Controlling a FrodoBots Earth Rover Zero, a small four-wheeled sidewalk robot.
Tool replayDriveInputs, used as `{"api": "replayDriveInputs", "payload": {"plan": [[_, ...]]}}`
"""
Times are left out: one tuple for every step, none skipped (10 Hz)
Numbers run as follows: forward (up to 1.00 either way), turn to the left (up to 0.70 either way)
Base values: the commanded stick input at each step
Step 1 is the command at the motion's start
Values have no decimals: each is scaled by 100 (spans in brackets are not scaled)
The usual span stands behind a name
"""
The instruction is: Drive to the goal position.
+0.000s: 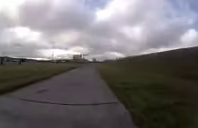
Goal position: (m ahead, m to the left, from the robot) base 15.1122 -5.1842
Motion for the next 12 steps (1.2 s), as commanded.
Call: {"api": "replayDriveInputs", "payload": {"plan": [[100, 0], [100, 0], [100, 0], [100, 0], [100, 0], [100, 0], [100, 0], [100, 0], [100, 0], [100, 0], [100, 0], [100, 0]]}}
